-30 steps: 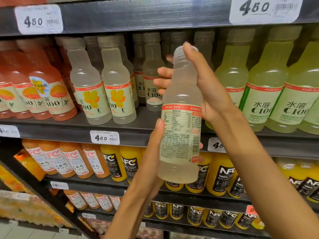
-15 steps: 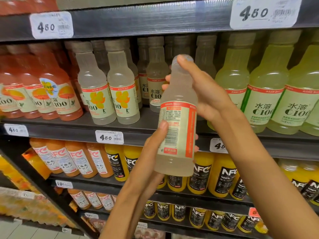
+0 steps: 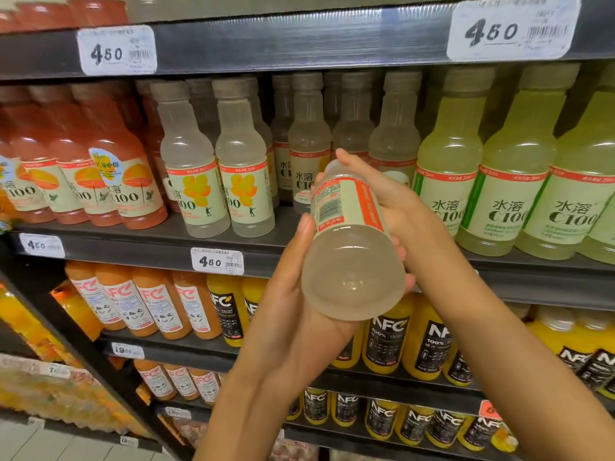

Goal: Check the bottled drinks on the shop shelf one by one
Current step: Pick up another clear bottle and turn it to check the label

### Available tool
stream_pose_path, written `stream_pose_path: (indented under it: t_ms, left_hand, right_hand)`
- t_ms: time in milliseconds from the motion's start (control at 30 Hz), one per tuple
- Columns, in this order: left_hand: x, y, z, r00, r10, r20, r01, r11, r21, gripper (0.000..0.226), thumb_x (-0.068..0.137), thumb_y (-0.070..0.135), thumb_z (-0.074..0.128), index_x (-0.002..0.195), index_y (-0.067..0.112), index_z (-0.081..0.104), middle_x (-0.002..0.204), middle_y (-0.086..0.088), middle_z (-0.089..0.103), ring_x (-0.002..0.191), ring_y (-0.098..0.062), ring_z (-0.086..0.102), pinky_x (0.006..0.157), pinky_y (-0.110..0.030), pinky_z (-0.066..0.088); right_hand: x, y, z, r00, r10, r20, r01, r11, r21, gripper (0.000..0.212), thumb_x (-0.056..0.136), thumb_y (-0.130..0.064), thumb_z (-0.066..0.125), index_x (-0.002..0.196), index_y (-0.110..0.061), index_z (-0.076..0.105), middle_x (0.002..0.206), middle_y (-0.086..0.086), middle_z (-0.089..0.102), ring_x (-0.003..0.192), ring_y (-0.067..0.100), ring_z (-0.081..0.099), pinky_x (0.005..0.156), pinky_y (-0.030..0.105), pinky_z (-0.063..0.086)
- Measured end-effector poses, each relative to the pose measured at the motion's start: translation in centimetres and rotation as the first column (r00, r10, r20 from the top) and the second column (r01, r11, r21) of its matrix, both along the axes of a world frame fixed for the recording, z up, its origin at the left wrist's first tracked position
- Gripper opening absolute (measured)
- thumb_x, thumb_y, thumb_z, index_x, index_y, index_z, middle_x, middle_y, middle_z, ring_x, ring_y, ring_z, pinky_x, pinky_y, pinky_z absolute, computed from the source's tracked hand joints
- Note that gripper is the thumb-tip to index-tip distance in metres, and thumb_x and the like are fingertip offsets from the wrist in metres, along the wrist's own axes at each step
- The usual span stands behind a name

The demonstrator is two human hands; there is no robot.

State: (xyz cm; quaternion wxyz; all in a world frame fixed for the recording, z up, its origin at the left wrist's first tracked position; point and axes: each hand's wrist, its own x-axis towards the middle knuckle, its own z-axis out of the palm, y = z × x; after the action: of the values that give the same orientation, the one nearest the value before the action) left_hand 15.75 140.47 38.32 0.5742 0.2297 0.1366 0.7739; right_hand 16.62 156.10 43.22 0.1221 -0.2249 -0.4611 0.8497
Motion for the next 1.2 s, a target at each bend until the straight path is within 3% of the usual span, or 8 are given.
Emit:
stream_pose_path:
  t_ms: [233, 300, 433, 533, 700, 900, 1033, 1200]
  left_hand:
    - [-0.8, 0.2, -1.7, 0.988, 0.002, -0.155, -0.001, 1.0, 0.003, 0.074, 0.069, 0.033, 0.081, 0.129, -0.002, 0.055, 0.122, -0.029, 0.059, 0.099, -0.034, 0.066, 0.08, -0.043, 0.057]
    - [-1.4, 0.1, -2.6, 0.937, 0.094, -0.338, -0.133, 0.987, -0.093, 0.081, 0.064, 0.044, 0.082, 0.131, 0.007, 0.055, 0.123, -0.023, 0.062, 0.106, -0.032, 0.065, 0.086, -0.043, 0.055]
    - [-1.8, 0.3, -3.4, 0.553, 0.205, -0.808, -0.476, 0.873, -0.104, 0.063, 0.062, 0.054, 0.071, 0.119, 0.035, 0.054, 0.111, 0.012, 0.07, 0.104, -0.005, 0.066, 0.079, -0.014, 0.052]
    - [-1.9, 1.2, -4.2, 0.429, 0.258, -0.866, -0.562, 0.827, -0.032, 0.054, 0.063, 0.044, 0.077, 0.111, 0.038, 0.053, 0.1, 0.018, 0.07, 0.093, 0.004, 0.066, 0.068, -0.007, 0.049]
    - [-2.3, 1.8, -4.4, 0.257, 0.391, -0.884, -0.642, 0.753, 0.146, 0.06, 0.064, 0.041, 0.076, 0.117, 0.036, 0.05, 0.103, 0.02, 0.066, 0.097, 0.0, 0.065, 0.072, -0.011, 0.051]
    - [-3.0, 2.3, -4.9, 0.014, 0.494, -0.869, -0.722, 0.607, 0.333, 0.075, 0.064, 0.038, 0.078, 0.124, 0.058, 0.038, 0.123, 0.018, 0.057, 0.118, -0.012, 0.055, 0.092, -0.029, 0.051]
    - [-3.2, 2.7, -5.3, 0.002, 0.486, -0.874, -0.715, 0.612, 0.339, 0.08, 0.064, 0.035, 0.08, 0.125, 0.061, 0.036, 0.128, 0.011, 0.054, 0.123, -0.021, 0.051, 0.096, -0.044, 0.049]
    - [-3.5, 2.9, -5.3, 0.108, 0.513, -0.851, -0.682, 0.661, 0.312, 0.078, 0.064, 0.022, 0.083, 0.127, 0.048, 0.045, 0.122, 0.012, 0.061, 0.114, -0.009, 0.059, 0.086, -0.018, 0.051]
  right_hand:
    - [-0.2, -0.3, 1.8, 0.986, 0.002, -0.169, 0.0, 1.0, 0.011, 0.036, 0.092, -0.037, 0.06, 0.11, -0.007, 0.053, 0.075, 0.006, 0.063, 0.061, 0.013, 0.064, 0.069, 0.029, 0.057]
    - [-0.1, -0.3, 2.3, 0.968, -0.062, -0.244, 0.112, 0.974, 0.195, 0.036, 0.091, -0.035, 0.062, 0.113, -0.008, 0.05, 0.086, 0.006, 0.063, 0.062, 0.013, 0.068, 0.069, 0.031, 0.059]
    - [0.8, -0.6, 2.4, 0.934, -0.066, -0.35, 0.252, 0.816, 0.52, 0.03, 0.092, -0.034, 0.062, 0.107, -0.011, 0.052, 0.084, 0.004, 0.065, 0.068, 0.016, 0.068, 0.065, 0.032, 0.055]
    - [1.5, -1.3, 2.0, 0.904, -0.01, -0.427, 0.291, 0.747, 0.598, 0.026, 0.094, -0.03, 0.059, 0.114, -0.015, 0.051, 0.086, 0.003, 0.066, 0.072, 0.017, 0.068, 0.064, 0.03, 0.054]
    - [2.7, -1.9, 1.7, 0.845, 0.047, -0.533, 0.393, 0.622, 0.677, 0.024, 0.094, -0.03, 0.048, 0.117, -0.02, 0.045, 0.093, 0.003, 0.068, 0.08, 0.018, 0.069, 0.071, 0.029, 0.055]
    - [4.9, -2.1, -0.1, 0.771, 0.215, -0.599, 0.257, 0.756, 0.602, 0.053, 0.078, -0.047, 0.065, 0.118, -0.015, 0.051, 0.095, 0.001, 0.067, 0.098, 0.022, 0.063, 0.085, 0.036, 0.05]
    - [5.7, -2.3, -0.3, 0.711, 0.355, -0.607, 0.197, 0.727, 0.658, 0.05, 0.072, -0.044, 0.076, 0.11, -0.019, 0.057, 0.093, -0.002, 0.067, 0.094, 0.019, 0.059, 0.085, 0.036, 0.048]
    - [6.0, -2.9, 0.3, 0.715, 0.451, -0.535, 0.176, 0.624, 0.761, 0.05, 0.074, -0.039, 0.077, 0.112, -0.017, 0.052, 0.096, -0.005, 0.067, 0.092, 0.015, 0.06, 0.081, 0.028, 0.048]
